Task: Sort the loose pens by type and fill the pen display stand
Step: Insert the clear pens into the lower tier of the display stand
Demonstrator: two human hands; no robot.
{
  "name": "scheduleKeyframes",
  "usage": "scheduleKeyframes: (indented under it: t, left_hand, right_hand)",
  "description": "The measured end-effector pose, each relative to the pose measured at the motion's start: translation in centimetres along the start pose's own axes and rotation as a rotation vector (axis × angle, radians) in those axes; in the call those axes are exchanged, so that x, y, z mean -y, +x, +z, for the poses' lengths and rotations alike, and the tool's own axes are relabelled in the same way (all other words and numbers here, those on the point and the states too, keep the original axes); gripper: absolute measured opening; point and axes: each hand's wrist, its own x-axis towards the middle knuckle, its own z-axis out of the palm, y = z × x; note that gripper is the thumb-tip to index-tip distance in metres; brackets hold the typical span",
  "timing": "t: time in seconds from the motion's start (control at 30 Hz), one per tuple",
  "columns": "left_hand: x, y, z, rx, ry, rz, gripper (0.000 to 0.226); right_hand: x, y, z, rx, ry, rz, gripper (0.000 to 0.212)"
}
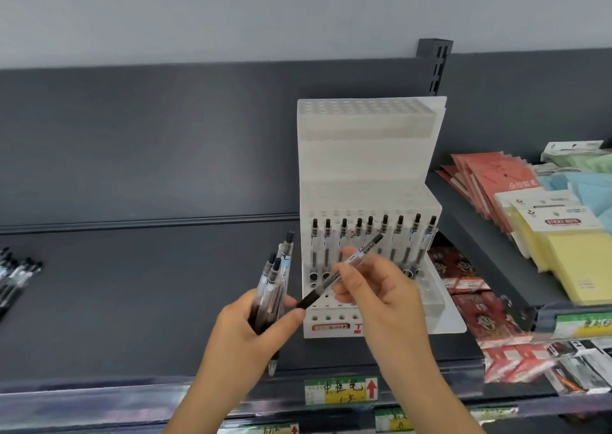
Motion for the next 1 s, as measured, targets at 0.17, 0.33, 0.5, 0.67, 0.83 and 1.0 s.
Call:
scheduleKeyframes:
  t: [0.17, 0.33, 0.5, 0.67, 0.83, 1.0]
  left_hand:
    - [0.4, 0.5, -1.0, -0.132, -0.028, -0.024, 0.003]
    - [0.6, 0.9, -1.3, -0.180, -0.054, -0.017, 0.007]
    - [0.8, 1.1, -1.4, -0.202, -0.043, -0.001, 0.010]
    - [1.5, 1.4, -1.8, -0.201, -0.055, -0.019, 0.019]
    - [1.5, 1.6, -2.1, -0.202, -0.085, -0.044, 0.037]
    - [2.1, 1.6, -2.1, -0.230, -0.072, -0.064, 0.051]
  right_hand:
    - [0.7, 1.4, -0.7, -0.129, -0.138, -0.156, 0.007]
    - [0.8, 2.4, 0.0, -0.122, -0.349, -0.276, 0.018]
    - [-0.2, 3.1, 0.8, -0.051, -0.557, -0.292, 0.012]
    - [-0.4, 3.4, 1.5, -0.037, -0.638, -0.271, 0.020]
    - [-0.9, 3.5, 1.7, -0.006, -0.718, -0.225, 0.020]
    - [-1.3, 3.5, 1.6, 0.016, -0.732, -0.191, 0.019]
